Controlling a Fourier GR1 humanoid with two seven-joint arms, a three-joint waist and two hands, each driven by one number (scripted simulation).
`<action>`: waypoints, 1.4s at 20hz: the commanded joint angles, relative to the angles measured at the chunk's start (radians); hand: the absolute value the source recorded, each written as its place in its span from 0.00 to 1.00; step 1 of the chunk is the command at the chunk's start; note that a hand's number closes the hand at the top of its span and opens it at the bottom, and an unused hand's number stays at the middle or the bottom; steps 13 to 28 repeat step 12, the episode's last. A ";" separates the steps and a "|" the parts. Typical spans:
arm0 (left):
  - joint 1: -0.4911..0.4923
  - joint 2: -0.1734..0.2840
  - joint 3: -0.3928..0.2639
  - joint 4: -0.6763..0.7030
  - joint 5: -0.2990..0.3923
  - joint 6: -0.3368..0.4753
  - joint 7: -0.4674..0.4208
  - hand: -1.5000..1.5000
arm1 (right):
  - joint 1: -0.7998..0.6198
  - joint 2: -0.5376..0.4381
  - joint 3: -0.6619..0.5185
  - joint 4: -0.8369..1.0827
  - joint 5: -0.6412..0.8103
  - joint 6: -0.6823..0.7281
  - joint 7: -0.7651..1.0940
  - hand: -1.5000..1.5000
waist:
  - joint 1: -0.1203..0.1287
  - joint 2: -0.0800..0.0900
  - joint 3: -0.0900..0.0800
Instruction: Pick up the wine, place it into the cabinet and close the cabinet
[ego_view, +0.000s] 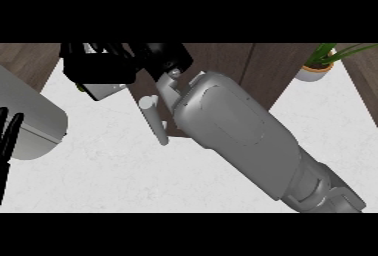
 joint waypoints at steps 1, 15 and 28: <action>0.010 -0.024 0.001 -0.013 -0.014 0.003 -0.003 0.00 | 0.041 -0.033 -0.060 0.128 0.020 0.010 -0.087 1.00 | -0.003 0.026 0.003; -0.044 -0.027 -0.025 -0.010 -0.036 0.017 0.032 0.00 | 0.013 -0.093 -0.069 0.236 0.066 0.066 -0.150 1.00 | 0.006 0.036 0.002; -0.044 -0.027 -0.025 -0.010 -0.036 0.017 0.032 0.00 | 0.013 -0.093 -0.069 0.236 0.066 0.066 -0.150 1.00 | 0.006 0.036 0.002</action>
